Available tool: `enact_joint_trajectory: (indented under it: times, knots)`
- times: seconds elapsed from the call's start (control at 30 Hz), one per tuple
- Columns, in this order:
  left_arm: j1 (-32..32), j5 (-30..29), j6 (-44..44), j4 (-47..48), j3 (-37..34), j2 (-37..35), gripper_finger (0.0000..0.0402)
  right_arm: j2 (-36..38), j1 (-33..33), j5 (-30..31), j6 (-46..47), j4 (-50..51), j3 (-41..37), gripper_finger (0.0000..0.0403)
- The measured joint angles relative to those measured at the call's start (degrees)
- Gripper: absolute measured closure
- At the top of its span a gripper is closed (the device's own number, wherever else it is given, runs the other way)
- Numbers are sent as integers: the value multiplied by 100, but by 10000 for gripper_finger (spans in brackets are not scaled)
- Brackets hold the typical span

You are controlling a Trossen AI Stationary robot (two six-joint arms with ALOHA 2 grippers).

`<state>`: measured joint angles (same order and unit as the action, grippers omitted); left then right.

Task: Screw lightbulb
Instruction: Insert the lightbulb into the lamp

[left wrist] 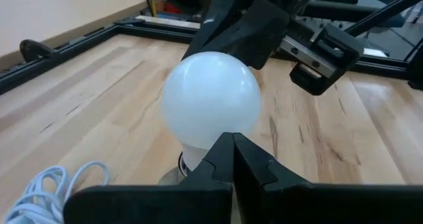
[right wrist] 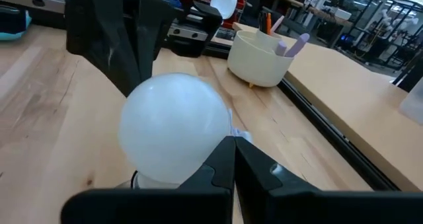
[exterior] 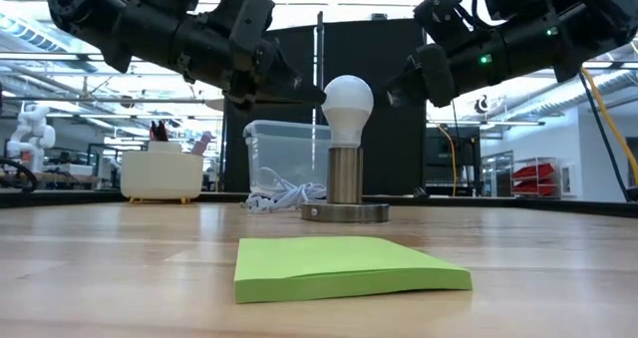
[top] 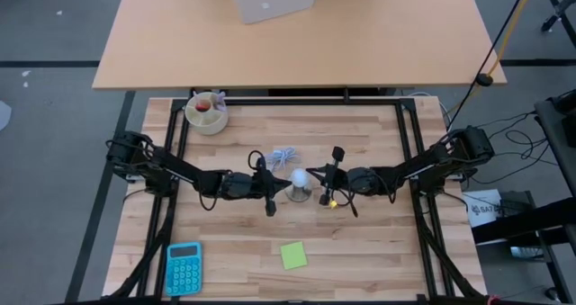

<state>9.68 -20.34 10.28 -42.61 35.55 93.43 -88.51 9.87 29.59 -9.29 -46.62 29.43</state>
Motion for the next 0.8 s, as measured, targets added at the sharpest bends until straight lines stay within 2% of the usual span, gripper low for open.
enact_joint_trajectory:
  times: [0.5, 0.57, 0.8]
  knots:
    - [-56, -696, 232, 177, -9, -4, 401, 16, 323, 115, 107, 179, -2, 403]
    - [-66, -725, 263, 179, -2, -1, 401, 2, 399, -38, 110, 208, 7, 403]
    - [-118, -727, 416, 346, 0, 3, 401, -11, 558, 85, 134, 306, -4, 403]
